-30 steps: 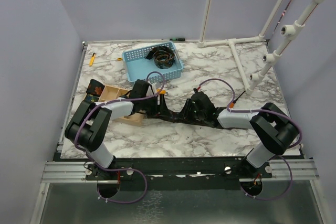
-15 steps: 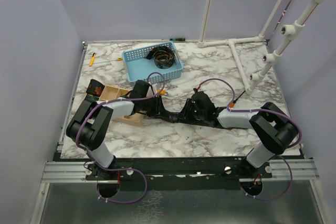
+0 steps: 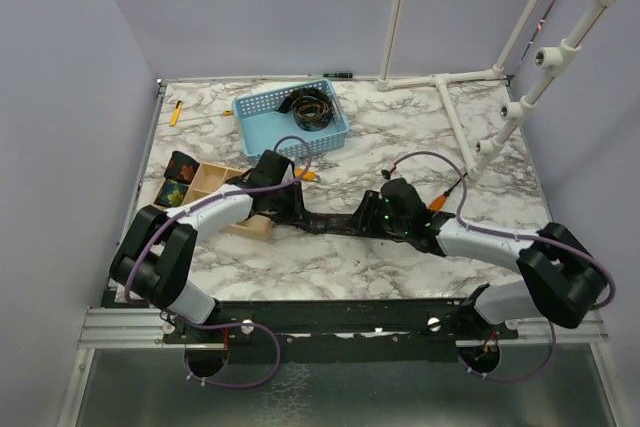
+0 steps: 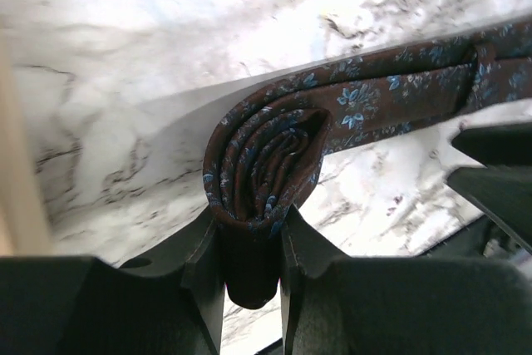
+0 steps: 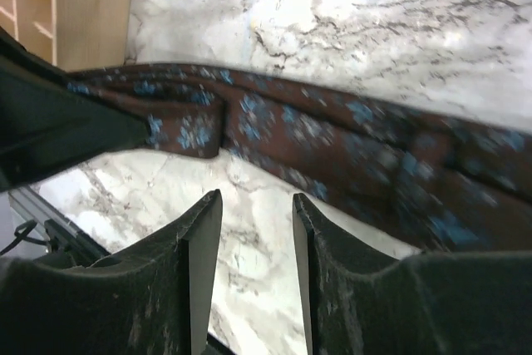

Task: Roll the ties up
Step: Roll the tie at the center of the board.

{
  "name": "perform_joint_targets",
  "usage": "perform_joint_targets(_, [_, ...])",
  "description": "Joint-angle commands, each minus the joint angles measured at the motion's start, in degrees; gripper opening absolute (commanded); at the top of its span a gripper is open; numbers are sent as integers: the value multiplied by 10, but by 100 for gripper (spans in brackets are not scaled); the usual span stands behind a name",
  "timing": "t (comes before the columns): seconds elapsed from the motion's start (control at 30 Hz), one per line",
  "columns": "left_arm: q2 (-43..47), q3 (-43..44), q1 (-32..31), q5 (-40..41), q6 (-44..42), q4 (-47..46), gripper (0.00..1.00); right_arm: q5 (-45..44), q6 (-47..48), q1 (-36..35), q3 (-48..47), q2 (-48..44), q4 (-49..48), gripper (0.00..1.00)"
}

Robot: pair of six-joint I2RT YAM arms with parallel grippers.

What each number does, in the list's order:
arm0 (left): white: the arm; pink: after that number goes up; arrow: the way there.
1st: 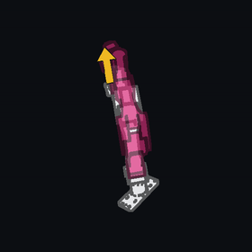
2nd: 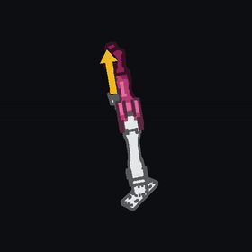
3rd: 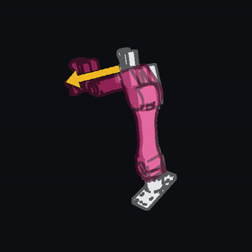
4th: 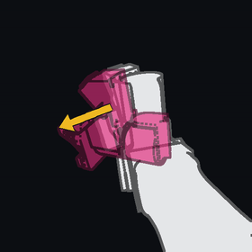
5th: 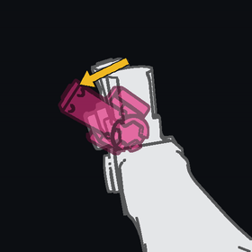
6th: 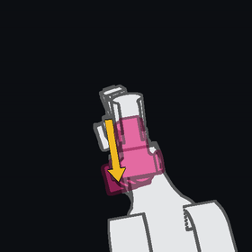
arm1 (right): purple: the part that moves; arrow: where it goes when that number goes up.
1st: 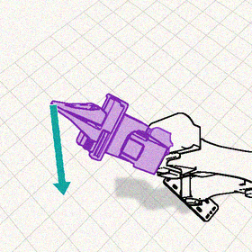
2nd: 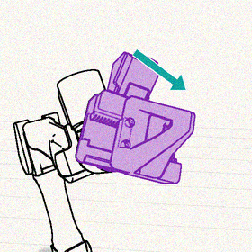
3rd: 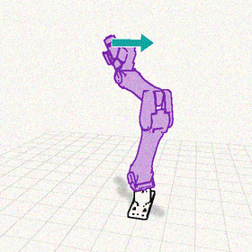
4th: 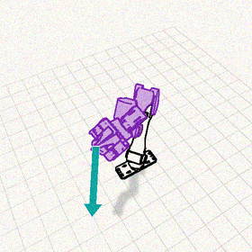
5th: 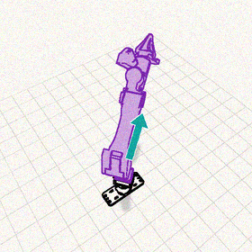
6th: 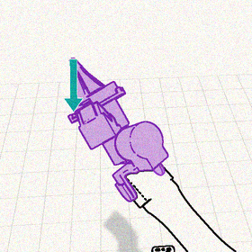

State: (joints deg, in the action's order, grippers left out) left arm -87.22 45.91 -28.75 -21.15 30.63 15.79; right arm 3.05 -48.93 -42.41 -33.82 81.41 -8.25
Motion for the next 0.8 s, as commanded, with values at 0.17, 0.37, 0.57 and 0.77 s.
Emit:
perform_joint_targets(0.17, [22,119,-65,300,-28,245,0,-48,18,0,99,-171,80,41])
perform_joint_targets(0.37, [11,159,-102,403,-8,315,0,-79,-9,0,147,-248,113,40])
perform_joint_targets(0.57, [-21,208,-147,501,26,376,0,-79,-23,1,175,-289,126,38])
perform_joint_targets(0.77, [-91,267,-197,591,74,434,0,-76,-43,0,203,-323,131,37])
